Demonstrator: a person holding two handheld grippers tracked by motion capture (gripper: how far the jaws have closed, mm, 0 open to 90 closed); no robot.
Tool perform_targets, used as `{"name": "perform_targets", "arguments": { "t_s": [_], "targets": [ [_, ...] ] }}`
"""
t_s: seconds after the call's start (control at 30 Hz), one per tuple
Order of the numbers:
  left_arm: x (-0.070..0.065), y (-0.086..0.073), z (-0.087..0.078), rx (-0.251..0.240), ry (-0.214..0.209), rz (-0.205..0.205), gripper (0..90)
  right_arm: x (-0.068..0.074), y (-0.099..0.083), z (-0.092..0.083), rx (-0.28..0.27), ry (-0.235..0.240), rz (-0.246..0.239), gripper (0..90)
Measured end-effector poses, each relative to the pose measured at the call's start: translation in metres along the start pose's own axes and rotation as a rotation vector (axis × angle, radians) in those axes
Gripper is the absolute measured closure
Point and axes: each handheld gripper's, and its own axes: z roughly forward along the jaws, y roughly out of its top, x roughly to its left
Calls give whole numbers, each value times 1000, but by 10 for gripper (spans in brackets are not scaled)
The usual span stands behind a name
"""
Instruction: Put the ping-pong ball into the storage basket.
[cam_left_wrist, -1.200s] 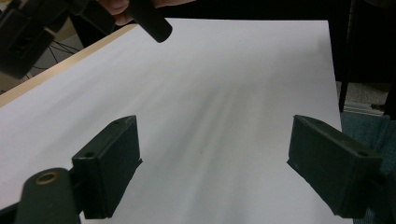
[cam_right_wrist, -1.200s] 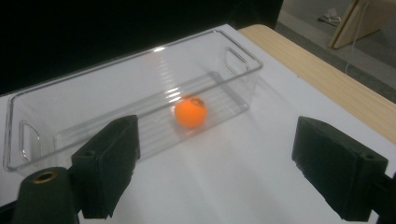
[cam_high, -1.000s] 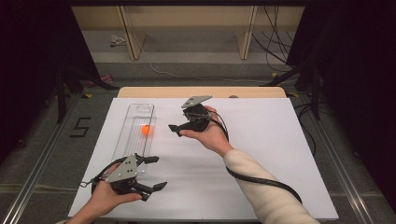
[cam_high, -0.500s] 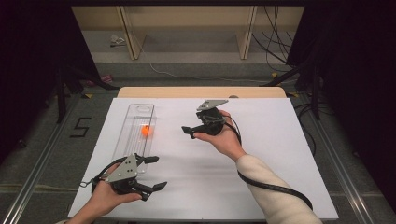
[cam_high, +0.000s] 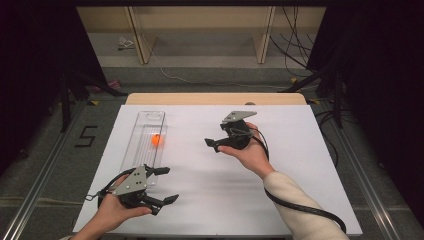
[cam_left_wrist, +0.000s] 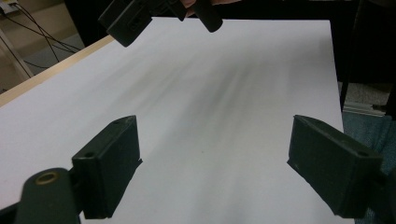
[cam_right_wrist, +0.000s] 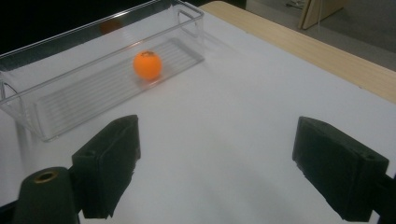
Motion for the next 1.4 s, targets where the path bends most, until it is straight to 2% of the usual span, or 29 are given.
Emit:
{"name": "perform_targets", "arguments": {
  "t_s": [0.4,1.4],
  "targets": [
    [0,0,0,2,2,0,162,-14,-20,-23,-11,-37,37,161],
    [1,0,-1,-2,13,-3,162,-23,-54,-77,-33,-86,69,161]
  ]
}}
